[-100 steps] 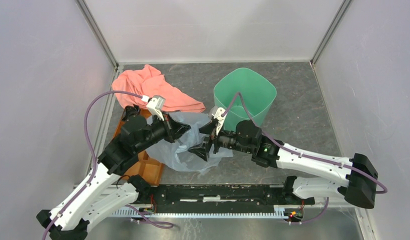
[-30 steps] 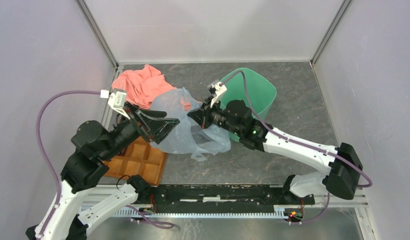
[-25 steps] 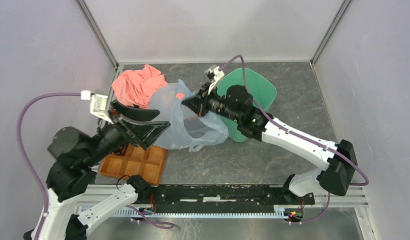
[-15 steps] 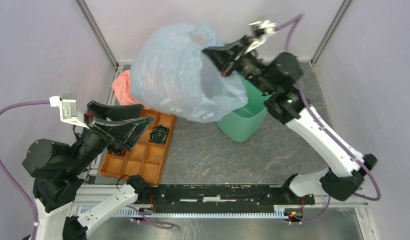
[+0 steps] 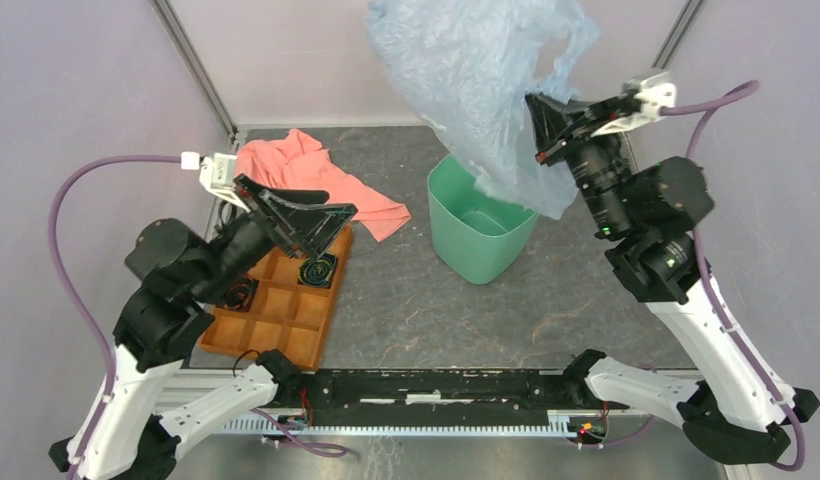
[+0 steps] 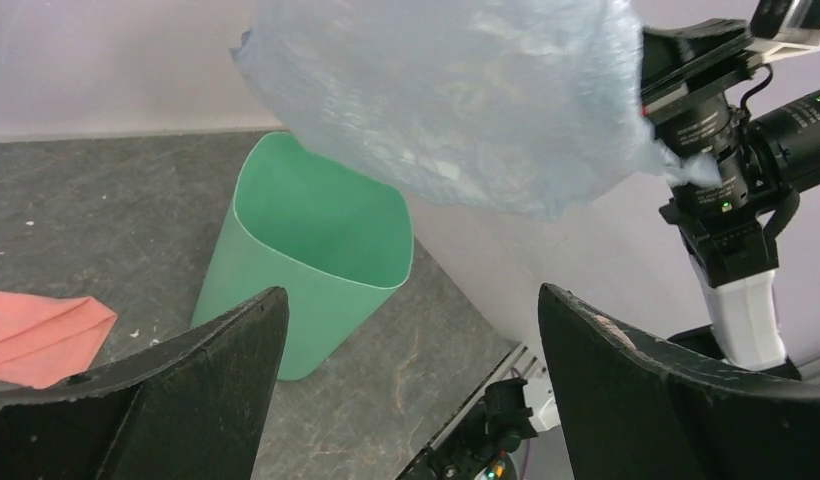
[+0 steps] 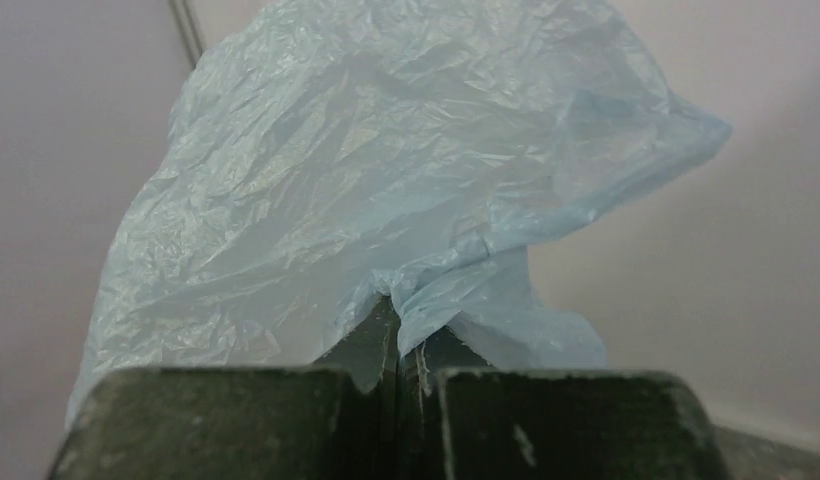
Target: Put the trash bags into the trash bin
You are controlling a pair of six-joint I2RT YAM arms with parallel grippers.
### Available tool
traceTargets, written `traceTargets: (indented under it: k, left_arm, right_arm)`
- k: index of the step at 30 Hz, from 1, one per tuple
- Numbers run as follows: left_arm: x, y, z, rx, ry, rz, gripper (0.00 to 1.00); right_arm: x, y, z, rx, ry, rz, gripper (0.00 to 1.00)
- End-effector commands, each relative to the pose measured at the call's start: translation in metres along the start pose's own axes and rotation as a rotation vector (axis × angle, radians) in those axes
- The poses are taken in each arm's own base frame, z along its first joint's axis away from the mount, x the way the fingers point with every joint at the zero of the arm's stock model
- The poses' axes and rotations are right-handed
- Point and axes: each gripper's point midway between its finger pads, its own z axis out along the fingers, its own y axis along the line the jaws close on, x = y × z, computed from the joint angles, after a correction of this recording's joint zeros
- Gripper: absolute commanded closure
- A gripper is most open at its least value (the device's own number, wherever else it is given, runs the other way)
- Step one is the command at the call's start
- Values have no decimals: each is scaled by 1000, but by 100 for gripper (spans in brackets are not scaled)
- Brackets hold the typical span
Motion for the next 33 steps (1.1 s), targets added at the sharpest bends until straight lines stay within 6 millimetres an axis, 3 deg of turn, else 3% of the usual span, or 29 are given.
traceTargets:
  k: [1, 4, 6, 8, 10, 12, 17, 21, 25, 29, 33]
  left_arm:
    - [-16, -4, 10, 20, -45, 99, 0]
    - [-17, 7, 22, -33, -50, 117, 0]
    - [-19, 24, 32, -118, -64, 124, 0]
    - [-19, 45, 39, -218, -71, 139, 0]
    - [-16, 67, 44, -321, -67, 168, 0]
    - [-15, 76, 51, -359, -59, 196, 0]
    - [-20, 75, 84, -348, -36, 243, 0]
    - [-41, 82, 98, -401, -150, 230, 1]
    - [-21, 76, 135, -302, -116, 206, 1]
    - [-5, 69, 166, -228, -65, 172, 4]
    - [-3, 69, 180, -201, -95, 161, 3]
  right_arm:
    - [51, -36, -21, 152, 140, -102, 100]
    - [65, -20, -24, 70, 192, -57, 100]
    - [68, 12, -23, -108, 187, -19, 100]
    - [66, 31, -23, -218, 186, -16, 100]
    - [62, 27, -22, -196, 192, -27, 100]
    - [56, 12, -21, -110, 195, -37, 100]
    - [33, 3, -34, -67, 144, -31, 99]
    - [30, -5, -46, -30, 132, -21, 99]
    - [26, -11, -55, 2, 145, -8, 99]
    - [1, 8, -64, -110, 32, 34, 98]
    - [24, 0, -53, -62, 107, -1, 98]
